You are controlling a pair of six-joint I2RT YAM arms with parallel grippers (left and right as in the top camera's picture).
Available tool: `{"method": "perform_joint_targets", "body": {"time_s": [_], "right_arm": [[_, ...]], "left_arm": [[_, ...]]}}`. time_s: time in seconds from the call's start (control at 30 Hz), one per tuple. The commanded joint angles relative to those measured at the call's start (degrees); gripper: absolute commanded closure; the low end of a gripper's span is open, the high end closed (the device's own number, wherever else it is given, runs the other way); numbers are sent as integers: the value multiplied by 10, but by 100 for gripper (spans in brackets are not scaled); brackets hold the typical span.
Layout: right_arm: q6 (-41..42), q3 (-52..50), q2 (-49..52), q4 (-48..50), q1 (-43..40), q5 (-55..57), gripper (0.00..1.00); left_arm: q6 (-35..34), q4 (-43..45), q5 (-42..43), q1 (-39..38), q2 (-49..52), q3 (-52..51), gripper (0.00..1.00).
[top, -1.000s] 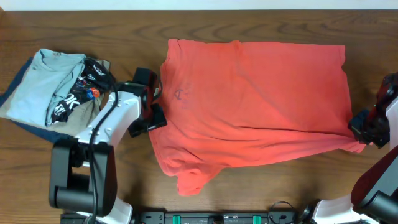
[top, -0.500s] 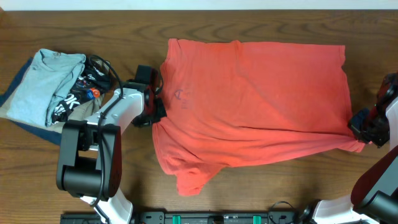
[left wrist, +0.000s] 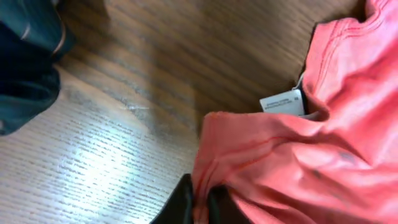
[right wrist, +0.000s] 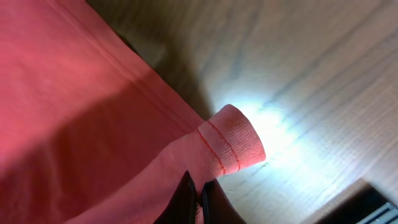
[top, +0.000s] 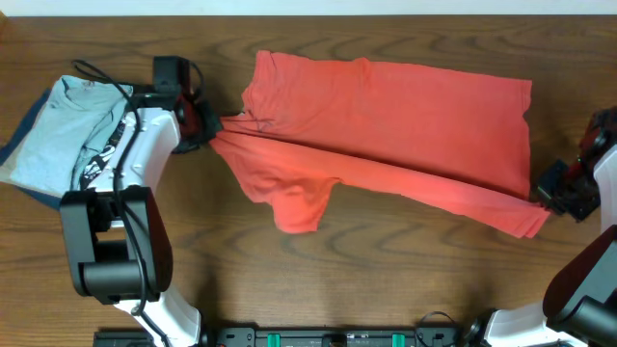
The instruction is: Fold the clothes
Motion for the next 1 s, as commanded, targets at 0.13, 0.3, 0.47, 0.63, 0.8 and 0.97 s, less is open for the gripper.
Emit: {"method": "perform_joint_targets", "body": {"time_s": [0.13, 0.3, 0.47, 0.63, 0.8, 0.97], "right_arm": [[-11, -3, -2, 11, 18, 15, 95], [-14, -3, -2, 11, 25, 16, 95], [-18, -3, -2, 10, 25, 17, 95], [-20, -3, -2, 10, 25, 17, 94], [-20, -3, -2, 9, 25, 17, 94], [-20, -3, -2, 8, 25, 17, 94]], "left_arm": [[3, -122, 91, -1, -10, 5, 53], [3, -266, 124, -39, -10, -3, 53], [4, -291, 124, -109, -10, -45, 53], [3, -241, 124, -183, -10, -91, 54], [-17, -156, 119, -242, -10, -134, 54], [-36, -73, 116, -284, -9, -167, 61]]}}
